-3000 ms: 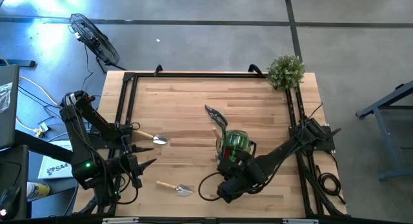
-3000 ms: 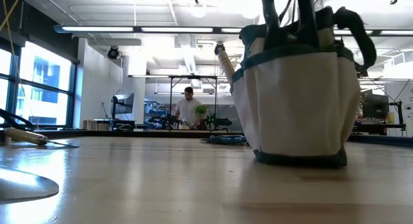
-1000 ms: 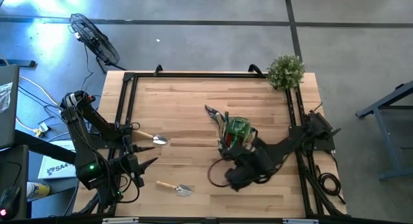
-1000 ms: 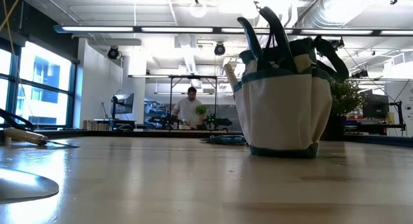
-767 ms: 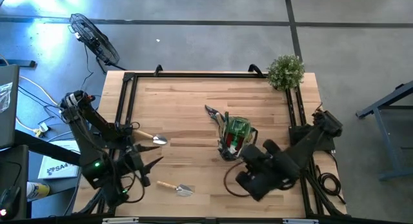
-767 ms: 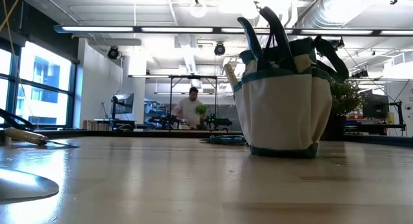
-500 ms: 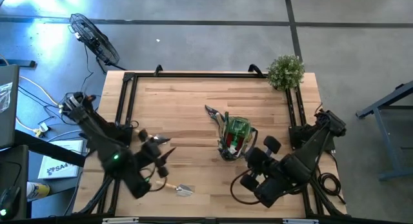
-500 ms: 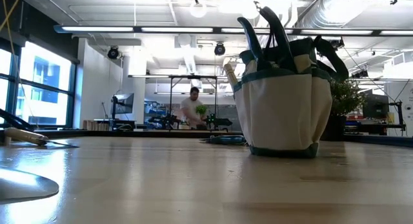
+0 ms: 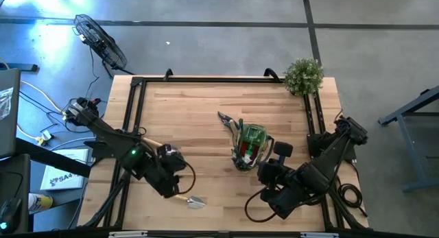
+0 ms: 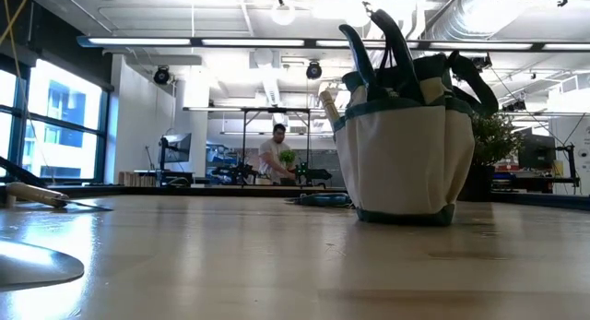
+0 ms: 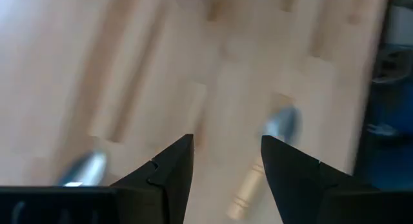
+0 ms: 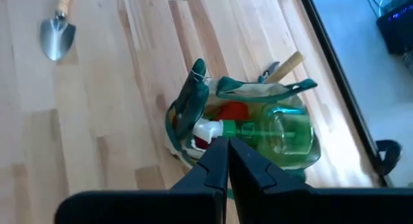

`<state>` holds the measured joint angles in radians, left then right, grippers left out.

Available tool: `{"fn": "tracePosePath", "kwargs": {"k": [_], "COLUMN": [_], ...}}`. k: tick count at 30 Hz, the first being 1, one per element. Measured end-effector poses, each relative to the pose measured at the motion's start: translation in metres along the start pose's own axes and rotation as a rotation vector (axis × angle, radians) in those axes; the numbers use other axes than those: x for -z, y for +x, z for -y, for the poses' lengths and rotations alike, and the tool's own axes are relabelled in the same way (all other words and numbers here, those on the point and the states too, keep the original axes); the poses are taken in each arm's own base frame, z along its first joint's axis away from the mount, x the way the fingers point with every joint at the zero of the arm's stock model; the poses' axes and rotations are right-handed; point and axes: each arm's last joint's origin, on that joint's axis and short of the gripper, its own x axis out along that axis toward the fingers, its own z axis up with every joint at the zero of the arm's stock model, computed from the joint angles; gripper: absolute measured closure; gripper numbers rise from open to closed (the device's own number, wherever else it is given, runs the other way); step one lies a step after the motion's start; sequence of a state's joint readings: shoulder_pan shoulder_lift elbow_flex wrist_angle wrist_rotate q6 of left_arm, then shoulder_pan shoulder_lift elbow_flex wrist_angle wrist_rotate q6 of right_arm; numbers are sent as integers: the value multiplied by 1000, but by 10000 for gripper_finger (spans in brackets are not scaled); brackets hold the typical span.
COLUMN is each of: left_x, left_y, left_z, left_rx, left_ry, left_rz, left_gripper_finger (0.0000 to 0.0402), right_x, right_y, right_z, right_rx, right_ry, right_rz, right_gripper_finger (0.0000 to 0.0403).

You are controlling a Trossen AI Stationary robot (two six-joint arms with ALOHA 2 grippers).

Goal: Pick & Place Garden tools in Gardening bag
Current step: Put the bottom brown trowel into the gardening bag

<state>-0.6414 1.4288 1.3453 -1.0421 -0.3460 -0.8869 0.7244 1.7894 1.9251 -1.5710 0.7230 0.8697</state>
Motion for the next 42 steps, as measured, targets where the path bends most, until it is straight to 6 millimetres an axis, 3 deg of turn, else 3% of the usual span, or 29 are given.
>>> {"fn": "tracePosePath", "kwargs": {"k": [7, 14, 22, 29, 36, 42], "left_x": [15, 41, 42, 44, 58, 67], "left_y": [11, 30, 34, 37, 64, 92], "left_z": [34, 57, 59, 59, 65, 66], "left_rx": [198, 178, 170, 160, 59, -39], "left_ry": [34, 106, 46, 100, 412, 461], "left_rz": [-119, -217, -239, -246, -275, -350], "left_gripper_finger": [226, 226, 226, 226, 226, 226], "right_x": [0, 1, 1, 2, 2, 6], "right_y": [0, 0, 0, 0, -1, -6], "right_z": [0, -1, -3, -5, -7, -11], "right_rx": [-11, -17, -62, -100, -109, -120], "right_ry": [-83, -21, 27, 8, 17, -1], "right_rz": [-11, -20, -56, -85, -74, -66], "right_gripper_finger": [400, 388, 303, 222, 207, 209]}}
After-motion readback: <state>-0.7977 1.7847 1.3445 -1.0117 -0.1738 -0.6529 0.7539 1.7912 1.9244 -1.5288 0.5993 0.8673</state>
